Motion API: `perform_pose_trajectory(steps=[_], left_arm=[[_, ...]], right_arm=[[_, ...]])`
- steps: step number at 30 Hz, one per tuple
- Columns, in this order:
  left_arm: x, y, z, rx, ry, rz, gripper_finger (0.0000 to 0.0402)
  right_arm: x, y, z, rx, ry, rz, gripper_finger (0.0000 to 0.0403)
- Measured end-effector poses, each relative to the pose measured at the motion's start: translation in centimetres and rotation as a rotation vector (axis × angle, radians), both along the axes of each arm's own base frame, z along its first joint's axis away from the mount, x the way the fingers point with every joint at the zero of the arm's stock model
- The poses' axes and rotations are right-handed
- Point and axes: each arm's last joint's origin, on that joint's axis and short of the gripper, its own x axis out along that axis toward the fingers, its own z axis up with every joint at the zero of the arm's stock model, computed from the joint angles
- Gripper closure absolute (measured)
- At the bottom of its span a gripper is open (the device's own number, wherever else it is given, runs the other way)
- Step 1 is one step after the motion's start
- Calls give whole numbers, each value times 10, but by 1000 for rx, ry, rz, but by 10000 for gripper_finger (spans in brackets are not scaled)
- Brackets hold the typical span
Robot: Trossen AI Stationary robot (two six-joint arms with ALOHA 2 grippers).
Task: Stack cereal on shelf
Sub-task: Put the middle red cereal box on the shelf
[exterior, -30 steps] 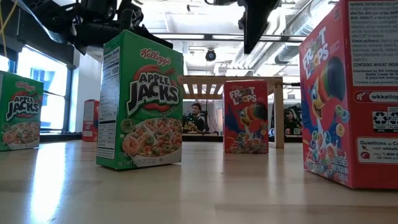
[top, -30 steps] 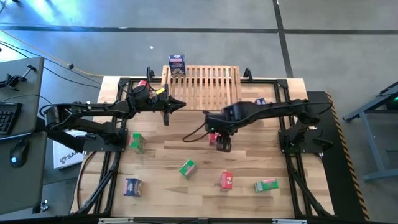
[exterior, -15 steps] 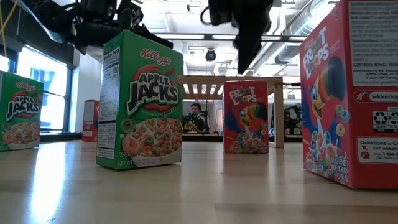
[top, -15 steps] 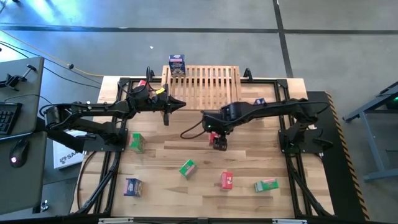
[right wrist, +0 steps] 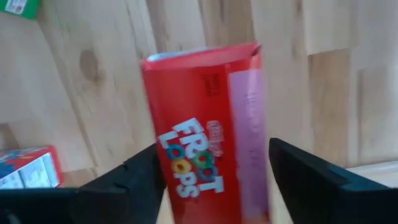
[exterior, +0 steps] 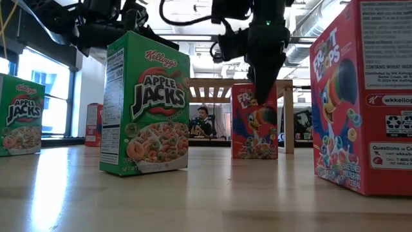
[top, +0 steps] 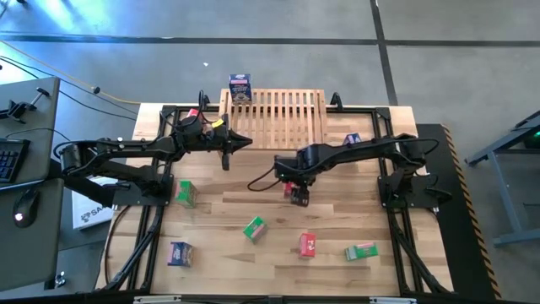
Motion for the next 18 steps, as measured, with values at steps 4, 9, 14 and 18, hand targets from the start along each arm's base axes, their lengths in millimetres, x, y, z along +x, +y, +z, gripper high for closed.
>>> perform_pose_trajectory(steps=[4,9,14,18], left_arm=[[-1,3,0,0,0,14,392],[-4,9,-1,-12,5,40,392],[-6,14,-1,-22,4,66,392],[-9,17,1,-27,-6,64,392]], right_arm=[[1,-1,2,23,-15,-8,211],[7,-1,20,34,-62,16,275],[13,-1,64,22,-134,46,292],[12,-3,112,15,-233,91,293]])
